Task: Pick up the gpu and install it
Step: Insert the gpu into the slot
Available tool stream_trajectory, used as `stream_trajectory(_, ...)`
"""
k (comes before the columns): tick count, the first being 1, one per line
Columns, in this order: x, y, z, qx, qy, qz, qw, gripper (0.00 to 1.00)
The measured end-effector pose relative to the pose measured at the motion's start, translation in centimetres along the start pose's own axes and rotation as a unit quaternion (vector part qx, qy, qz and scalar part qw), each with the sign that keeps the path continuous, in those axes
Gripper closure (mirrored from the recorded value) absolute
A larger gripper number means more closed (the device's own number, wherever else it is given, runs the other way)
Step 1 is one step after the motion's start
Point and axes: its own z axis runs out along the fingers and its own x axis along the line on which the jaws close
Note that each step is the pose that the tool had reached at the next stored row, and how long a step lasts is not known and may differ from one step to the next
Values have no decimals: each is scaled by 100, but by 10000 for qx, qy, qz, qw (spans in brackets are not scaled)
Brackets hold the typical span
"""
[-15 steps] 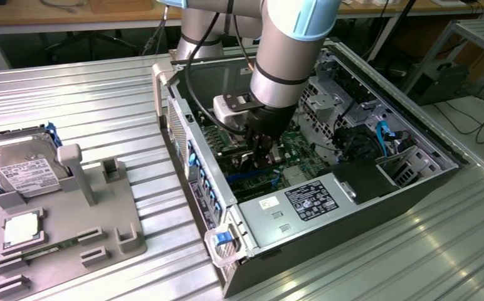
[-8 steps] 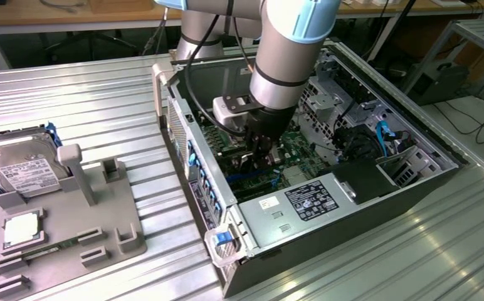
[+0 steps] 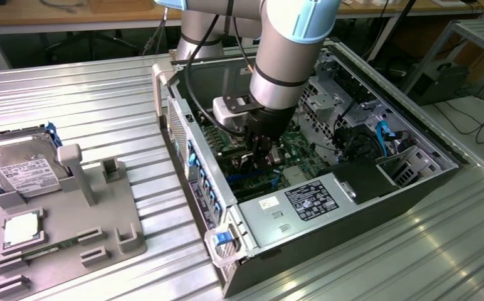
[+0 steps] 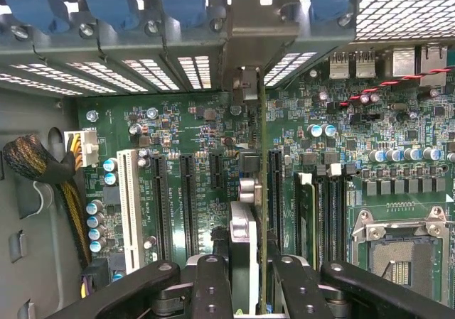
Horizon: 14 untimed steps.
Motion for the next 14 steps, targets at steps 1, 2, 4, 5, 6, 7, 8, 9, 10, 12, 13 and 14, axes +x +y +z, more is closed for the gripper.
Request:
stream_trajectory(1, 0, 0, 0, 0, 0, 0, 10000, 72)
stream_trajectory(2, -1, 0, 0, 0, 0, 0, 10000, 72)
stream_trajectory(4, -12, 1, 1, 0, -1, -2, 10000, 72)
stream_trajectory(5, -19, 1, 1, 0, 0, -10, 10000, 72)
stream_trajectory(6, -27, 2, 1, -1, 0, -20, 10000, 72)
stream_trajectory(7, -35, 2, 2, -1, 0, -33, 10000, 72)
stream_trajectory(8, -39, 2, 2, -1, 0, -41, 10000, 72)
stream_trajectory(9, -42, 2, 2, -1, -1, -50, 10000, 72)
stream_trajectory(10, -41, 2, 2, -1, 0, -51, 10000, 72)
stream_trajectory(12, -42, 2, 2, -2, 0, -51, 10000, 72)
stream_trajectory(13, -42, 2, 2, -1, 0, -51, 10000, 72)
stream_trajectory(14, -42, 2, 2, -2, 0, -51, 10000, 72)
